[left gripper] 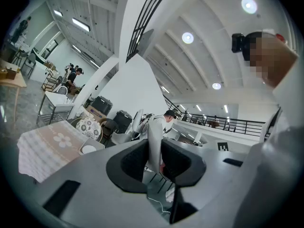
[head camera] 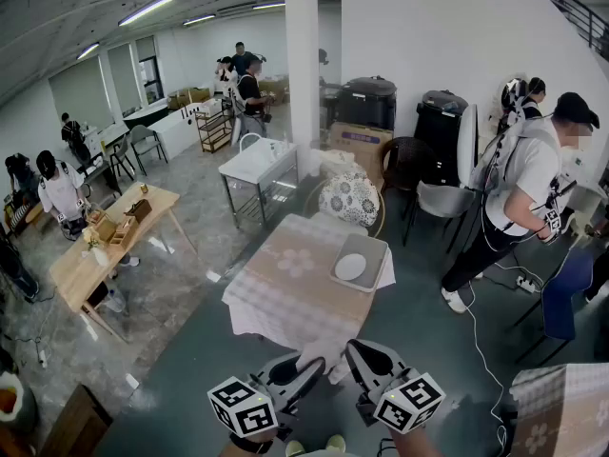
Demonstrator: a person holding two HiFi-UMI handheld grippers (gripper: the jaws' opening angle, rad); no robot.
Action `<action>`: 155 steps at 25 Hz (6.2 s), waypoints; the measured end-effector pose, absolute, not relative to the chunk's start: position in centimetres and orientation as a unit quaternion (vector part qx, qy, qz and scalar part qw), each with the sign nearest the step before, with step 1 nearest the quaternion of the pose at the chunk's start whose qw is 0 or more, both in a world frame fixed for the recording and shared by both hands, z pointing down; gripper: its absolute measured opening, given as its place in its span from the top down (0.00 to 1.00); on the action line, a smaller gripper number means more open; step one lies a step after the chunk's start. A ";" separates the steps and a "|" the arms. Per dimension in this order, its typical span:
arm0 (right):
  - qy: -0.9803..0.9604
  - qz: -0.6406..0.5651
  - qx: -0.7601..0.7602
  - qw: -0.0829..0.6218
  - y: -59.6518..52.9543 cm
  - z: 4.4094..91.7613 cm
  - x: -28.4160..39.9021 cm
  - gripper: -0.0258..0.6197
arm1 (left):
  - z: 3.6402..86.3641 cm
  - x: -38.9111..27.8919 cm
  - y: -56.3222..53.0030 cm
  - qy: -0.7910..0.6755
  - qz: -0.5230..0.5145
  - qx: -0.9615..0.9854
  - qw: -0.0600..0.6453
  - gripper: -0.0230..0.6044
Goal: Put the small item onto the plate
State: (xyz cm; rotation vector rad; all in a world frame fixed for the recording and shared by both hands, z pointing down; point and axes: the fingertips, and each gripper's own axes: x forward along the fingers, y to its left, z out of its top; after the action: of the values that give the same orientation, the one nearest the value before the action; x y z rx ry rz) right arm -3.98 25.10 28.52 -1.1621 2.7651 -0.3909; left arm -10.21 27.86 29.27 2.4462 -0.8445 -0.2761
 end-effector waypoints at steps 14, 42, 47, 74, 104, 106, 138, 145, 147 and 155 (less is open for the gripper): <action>0.914 -0.137 -0.375 0.074 25.7 28.8 -2.8 0.94 | 29.9 -9.0 28.4 -0.317 -0.099 0.905 0.265 0.82; 0.901 -0.148 -0.396 0.095 22.9 30.1 3.8 0.94 | 31.6 -3.3 25.0 -0.324 -0.075 0.903 0.271 0.82; 0.899 -0.151 -0.401 0.092 21.4 30.4 4.2 0.94 | 32.0 -2.9 23.3 -0.323 -0.072 0.903 0.274 0.82; 0.851 -0.163 -0.495 0.064 -4.1 33.9 2.4 0.94 | 38.1 -3.7 -3.8 -0.250 -0.009 0.922 0.297 0.82; 0.859 -0.253 -0.445 0.002 -26.7 49.7 9.6 0.94 | 58.7 3.7 -24.4 -0.331 0.093 0.846 0.408 0.82; 0.858 -0.256 -0.446 -0.004 -27.3 51.0 9.7 0.94 | 60.5 3.9 -24.9 -0.332 0.098 0.841 0.417 0.82; 0.831 -0.308 -0.464 -0.024 -28.1 63.1 9.4 0.94 | 78.9 4.6 -26.9 -0.335 0.230 0.788 0.462 0.82; 0.834 -0.311 -0.455 -0.029 -28.0 63.0 9.6 0.94 | 79.7 4.1 -27.5 -0.341 0.261 0.786 0.445 0.79; 0.837 -0.313 -0.448 -0.030 -28.0 63.0 9.2 0.94 | 79.9 4.0 -27.5 -0.338 0.268 0.785 0.444 0.71; 0.844 -0.319 -0.430 -0.032 -27.2 62.1 8.4 0.94 | 79.8 2.7 -26.4 -0.352 0.299 0.768 0.443 0.53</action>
State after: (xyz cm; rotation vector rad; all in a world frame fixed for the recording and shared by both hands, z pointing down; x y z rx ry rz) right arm 8.40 -27.18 62.13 -1.3798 2.7069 -1.0238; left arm 2.69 -26.44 79.80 1.9055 -0.8722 0.7411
